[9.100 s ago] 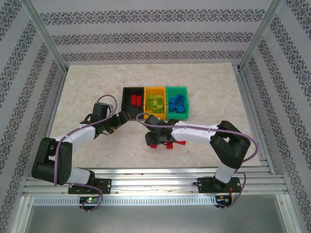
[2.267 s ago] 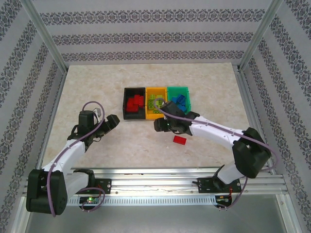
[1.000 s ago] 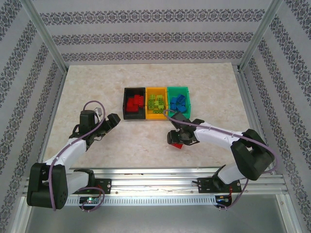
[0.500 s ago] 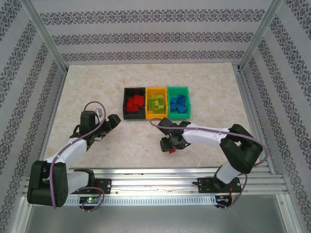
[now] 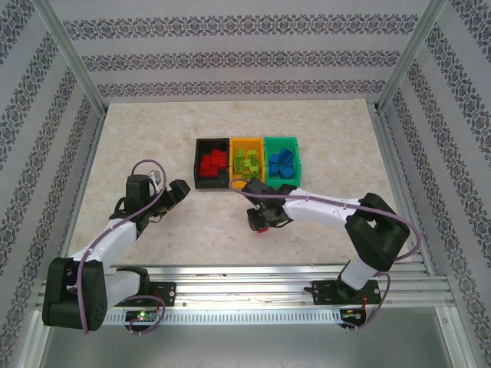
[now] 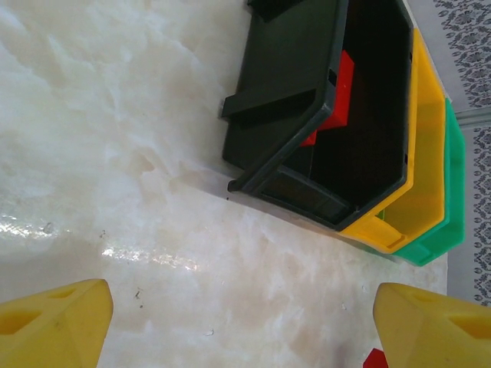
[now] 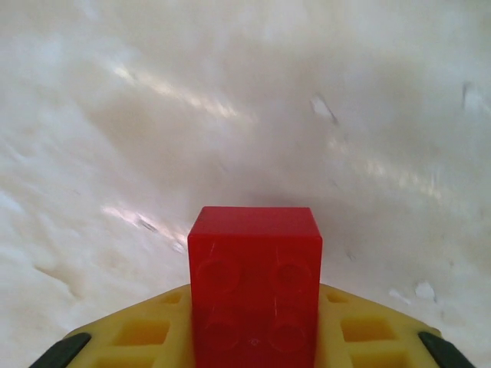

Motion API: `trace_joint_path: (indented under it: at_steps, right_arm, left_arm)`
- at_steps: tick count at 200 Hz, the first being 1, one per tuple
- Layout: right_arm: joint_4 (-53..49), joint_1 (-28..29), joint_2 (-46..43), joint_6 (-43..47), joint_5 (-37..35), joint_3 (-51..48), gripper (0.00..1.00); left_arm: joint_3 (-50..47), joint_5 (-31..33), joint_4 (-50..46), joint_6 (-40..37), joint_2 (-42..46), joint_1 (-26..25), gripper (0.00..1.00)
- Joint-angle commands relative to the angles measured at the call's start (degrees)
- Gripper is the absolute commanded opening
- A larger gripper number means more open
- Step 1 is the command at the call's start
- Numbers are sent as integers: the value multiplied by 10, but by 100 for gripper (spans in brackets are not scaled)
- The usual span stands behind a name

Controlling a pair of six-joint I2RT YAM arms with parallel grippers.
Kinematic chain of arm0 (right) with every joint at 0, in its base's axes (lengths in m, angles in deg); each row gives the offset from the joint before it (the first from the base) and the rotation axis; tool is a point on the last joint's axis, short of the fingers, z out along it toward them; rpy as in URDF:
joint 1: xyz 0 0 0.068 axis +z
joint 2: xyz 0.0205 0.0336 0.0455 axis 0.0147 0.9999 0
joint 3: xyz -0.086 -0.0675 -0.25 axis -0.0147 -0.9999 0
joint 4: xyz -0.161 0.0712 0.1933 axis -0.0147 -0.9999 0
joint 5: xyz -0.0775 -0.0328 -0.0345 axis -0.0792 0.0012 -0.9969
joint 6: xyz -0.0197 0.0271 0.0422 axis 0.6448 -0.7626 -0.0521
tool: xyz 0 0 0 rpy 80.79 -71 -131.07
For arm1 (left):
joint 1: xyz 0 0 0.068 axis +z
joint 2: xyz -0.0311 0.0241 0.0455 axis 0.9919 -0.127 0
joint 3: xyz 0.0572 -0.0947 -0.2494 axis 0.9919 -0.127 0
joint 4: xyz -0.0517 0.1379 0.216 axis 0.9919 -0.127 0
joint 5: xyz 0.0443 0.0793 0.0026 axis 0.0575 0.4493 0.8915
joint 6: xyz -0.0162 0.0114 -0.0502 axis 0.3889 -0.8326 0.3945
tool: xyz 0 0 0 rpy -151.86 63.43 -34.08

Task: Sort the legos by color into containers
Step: Pick up the lego from the bottom-center of the table, then place the lego in the container.

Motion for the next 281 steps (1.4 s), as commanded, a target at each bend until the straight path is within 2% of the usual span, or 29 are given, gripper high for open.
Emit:
trace_joint_path:
  at_steps: [1, 53, 93, 137, 201, 231, 250, 281]
  right_arm:
    - [-1, 3, 21, 49, -10, 64, 30]
    - [14, -24, 131, 100, 31, 247, 31]
    - [-1, -61, 228, 130, 26, 372, 32]
    - [-5, -86, 279, 147, 45, 453, 34]
    - [-7, -91, 302, 146, 61, 492, 36]
    - [-9, -94, 317, 139, 69, 497, 45]
    - [-2, -95, 302, 138, 62, 475, 50]
    - [14, -95, 262, 136, 61, 430, 51]
  left_arm:
    - [-7, -5, 5, 3, 12, 10, 88]
    - [-9, -2, -18, 6, 44, 9, 88]
    - [-10, 13, -63, -2, 94, 9, 88]
    - [-15, 21, -88, 1, 125, 9, 88]
    - [-11, 23, -90, 3, 129, 9, 88]
    - [-10, 21, -91, 3, 128, 9, 88]
    - [-8, 21, -94, 3, 129, 9, 88]
    - [-8, 24, -89, 4, 124, 9, 88]
